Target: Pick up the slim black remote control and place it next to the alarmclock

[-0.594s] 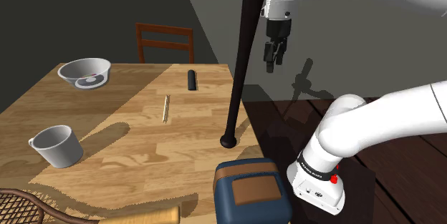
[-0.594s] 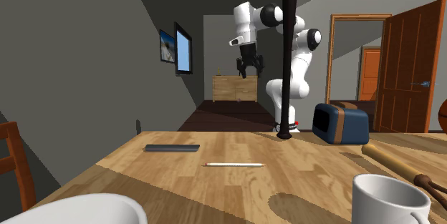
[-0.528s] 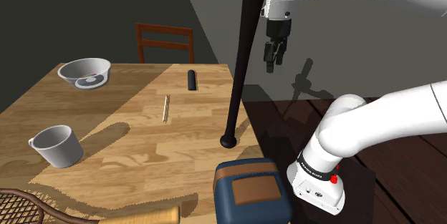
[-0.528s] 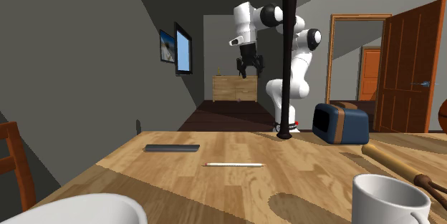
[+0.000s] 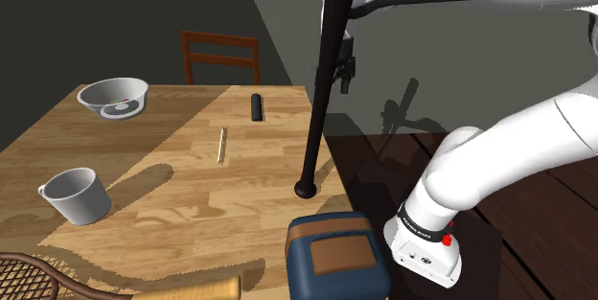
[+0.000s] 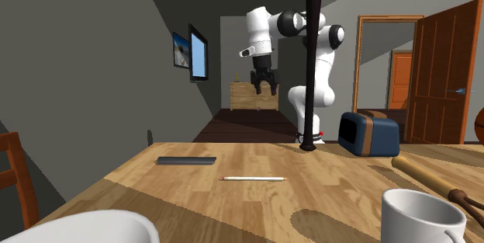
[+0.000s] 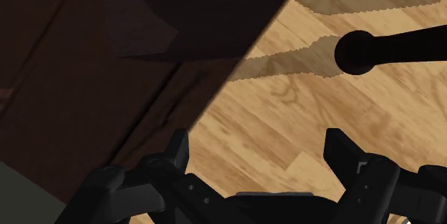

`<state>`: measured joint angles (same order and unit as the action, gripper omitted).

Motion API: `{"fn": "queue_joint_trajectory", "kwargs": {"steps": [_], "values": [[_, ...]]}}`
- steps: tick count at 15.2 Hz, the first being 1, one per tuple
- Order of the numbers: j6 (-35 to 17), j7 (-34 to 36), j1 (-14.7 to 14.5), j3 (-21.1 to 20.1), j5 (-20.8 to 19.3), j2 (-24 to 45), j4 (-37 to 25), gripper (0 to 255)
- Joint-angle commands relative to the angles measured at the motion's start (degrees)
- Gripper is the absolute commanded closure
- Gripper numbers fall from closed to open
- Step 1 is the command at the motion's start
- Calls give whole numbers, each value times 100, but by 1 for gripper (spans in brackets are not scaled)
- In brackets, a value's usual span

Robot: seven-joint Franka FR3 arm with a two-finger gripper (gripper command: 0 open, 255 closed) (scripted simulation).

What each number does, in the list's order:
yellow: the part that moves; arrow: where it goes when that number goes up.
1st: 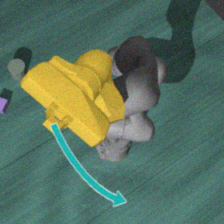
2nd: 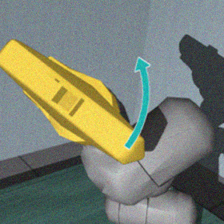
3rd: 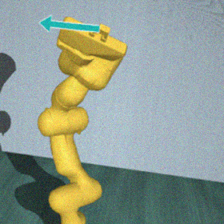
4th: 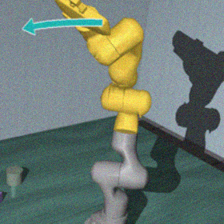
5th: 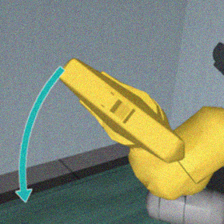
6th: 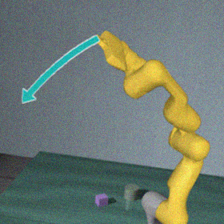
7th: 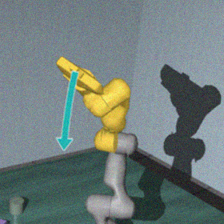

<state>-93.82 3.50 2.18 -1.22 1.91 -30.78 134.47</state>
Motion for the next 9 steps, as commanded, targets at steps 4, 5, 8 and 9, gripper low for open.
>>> {"fn": "queue_joint_trajectory", "kwargs": {"steps": [4, 5, 8, 9], "values": [[-754, 819, 71, -272, 72, 1001, -393, 0], [-881, 976, 87, -315, 66, 1206, -496, 0], [-1224, 1445, 133, -419, 16, 1830, -852, 0], [-1324, 1601, 146, -444, -11, 2040, -986, 0]]}}
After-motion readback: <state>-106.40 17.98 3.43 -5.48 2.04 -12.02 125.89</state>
